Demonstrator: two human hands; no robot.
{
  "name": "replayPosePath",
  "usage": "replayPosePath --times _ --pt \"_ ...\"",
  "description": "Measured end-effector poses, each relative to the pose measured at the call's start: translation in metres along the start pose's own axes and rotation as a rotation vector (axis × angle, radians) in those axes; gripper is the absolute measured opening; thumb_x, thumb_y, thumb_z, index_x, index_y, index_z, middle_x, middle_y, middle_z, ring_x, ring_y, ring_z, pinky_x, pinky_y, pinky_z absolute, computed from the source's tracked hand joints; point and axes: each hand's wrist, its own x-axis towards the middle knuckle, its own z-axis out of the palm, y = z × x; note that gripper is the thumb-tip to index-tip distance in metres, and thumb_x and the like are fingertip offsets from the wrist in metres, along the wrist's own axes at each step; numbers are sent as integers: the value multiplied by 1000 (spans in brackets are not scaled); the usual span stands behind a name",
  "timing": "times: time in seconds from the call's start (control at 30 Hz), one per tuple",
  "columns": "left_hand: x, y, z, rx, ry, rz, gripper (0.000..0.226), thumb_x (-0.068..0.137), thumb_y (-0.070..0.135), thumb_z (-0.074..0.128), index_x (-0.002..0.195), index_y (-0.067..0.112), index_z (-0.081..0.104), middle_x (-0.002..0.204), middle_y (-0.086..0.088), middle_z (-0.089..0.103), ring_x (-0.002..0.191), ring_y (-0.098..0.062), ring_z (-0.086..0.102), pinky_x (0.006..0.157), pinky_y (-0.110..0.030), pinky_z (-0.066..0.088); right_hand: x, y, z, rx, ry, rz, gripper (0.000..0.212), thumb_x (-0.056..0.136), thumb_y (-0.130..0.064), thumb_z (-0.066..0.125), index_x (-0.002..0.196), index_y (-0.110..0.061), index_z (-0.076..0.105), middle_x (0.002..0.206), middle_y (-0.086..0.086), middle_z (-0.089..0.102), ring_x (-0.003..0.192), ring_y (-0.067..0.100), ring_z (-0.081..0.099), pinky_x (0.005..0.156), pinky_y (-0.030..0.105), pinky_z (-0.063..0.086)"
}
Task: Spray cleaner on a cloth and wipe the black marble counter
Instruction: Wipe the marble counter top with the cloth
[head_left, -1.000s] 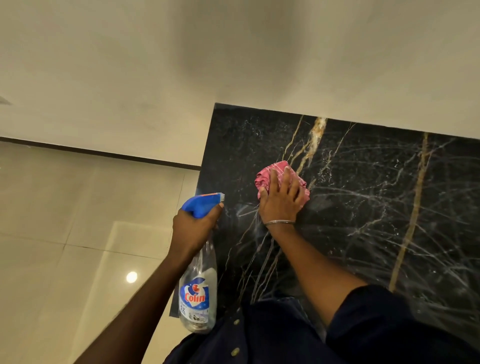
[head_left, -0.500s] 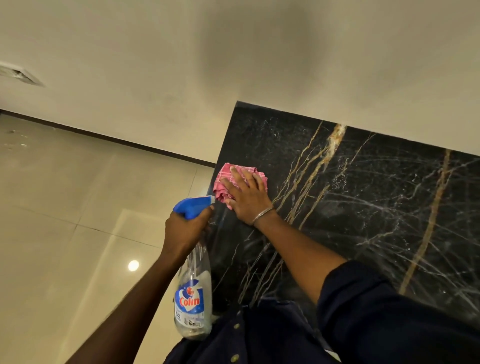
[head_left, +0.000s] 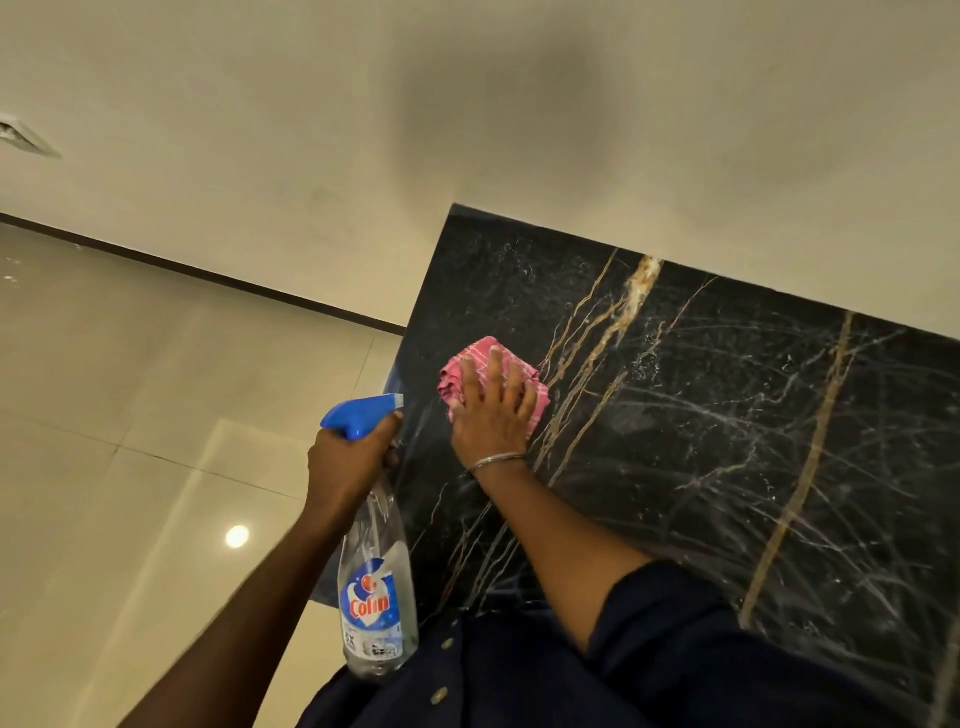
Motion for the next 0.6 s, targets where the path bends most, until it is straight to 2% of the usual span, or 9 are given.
replayPosePath --times 0.1,0.23,0.27,0.37,0.43,0.6 --pt "-7 1 -1 1 0 16 31 93 30 64 93 0 64 73 -15 66 59 -14 60 54 -13 45 17 -35 -6 -89 -72 -250 71 98 -51 35 155 -28 1 163 12 -6 149 38 -5 117 59 -1" --pt "-11 -4 -3 12 -35 9 33 96 30 60 94 -3 63 78 -23 67 73 -30 63 73 -33 52 31 -50 -9 -198 -170 -508 70 97 -51 37 156 -32 4 164 7 -9 149 36 -7 118 56 -4" --pt "-12 -5 -4 3 -49 3 32 96 30 59 93 -2 63 78 -22 66 73 -30 63 75 -36 52 31 -44 -10 -206 -160 -536 69 98 -52 36 155 -33 5 164 6 -7 149 35 -5 119 55 -3" --pt "-14 -6 -6 -2 -95 0 37 96 33 58 95 -4 65 75 -20 68 69 -24 62 67 -27 46 23 -6 -10 -211 -121 -579 63 99 -51 34 154 -36 8 164 4 -3 150 32 -2 118 51 -6" --pt "-15 -7 -4 -6 -139 -9 37 96 33 58 97 -4 65 73 -18 68 66 -21 63 67 -26 44 11 30 -10 -189 -86 -579 61 99 -49 33 154 -36 10 164 3 -1 150 29 -2 117 48 -9" --pt "-16 -14 1 -25 -176 -32 37 95 34 59 97 -3 64 67 -14 66 57 -14 64 66 -26 47 -17 98 -7 -121 -5 -515 58 94 -45 32 151 -35 25 163 5 15 149 31 15 118 52 9"
